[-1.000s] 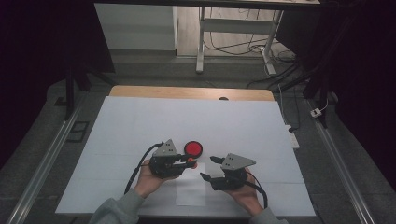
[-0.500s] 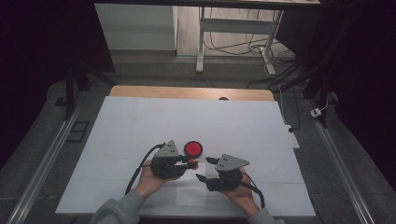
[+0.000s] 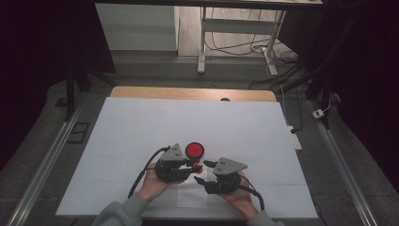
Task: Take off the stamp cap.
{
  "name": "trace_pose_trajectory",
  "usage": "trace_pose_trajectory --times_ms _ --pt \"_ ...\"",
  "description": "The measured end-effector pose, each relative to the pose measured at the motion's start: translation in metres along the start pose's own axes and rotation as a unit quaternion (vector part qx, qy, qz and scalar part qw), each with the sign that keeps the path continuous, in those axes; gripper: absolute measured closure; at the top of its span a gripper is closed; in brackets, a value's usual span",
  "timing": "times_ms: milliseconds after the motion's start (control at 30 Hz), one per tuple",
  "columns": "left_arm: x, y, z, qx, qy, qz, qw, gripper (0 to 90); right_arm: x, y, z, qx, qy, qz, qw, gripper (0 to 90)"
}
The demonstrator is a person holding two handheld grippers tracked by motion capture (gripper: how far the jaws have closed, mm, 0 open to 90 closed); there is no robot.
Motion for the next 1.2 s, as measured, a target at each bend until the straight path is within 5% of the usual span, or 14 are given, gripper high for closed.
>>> trace_pose_trajectory --times_ms 1200 --pt "-0.0013 0.0007 -0.0025 0.002 0.004 0.001 1.0 72.0 0.0031 0.0007 -0.0021 0.005 0.003 0.009 0.9999 63.3"
Point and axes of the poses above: each handheld gripper's, and its own axes: z roughly backward along the jaws, y roughly out of its underside, x roughly to its left, the point moved 2 cm from there along -z, roughly forward along the jaws, and after that the axes turned 6 degrees about -y, right-handed, at the moved point
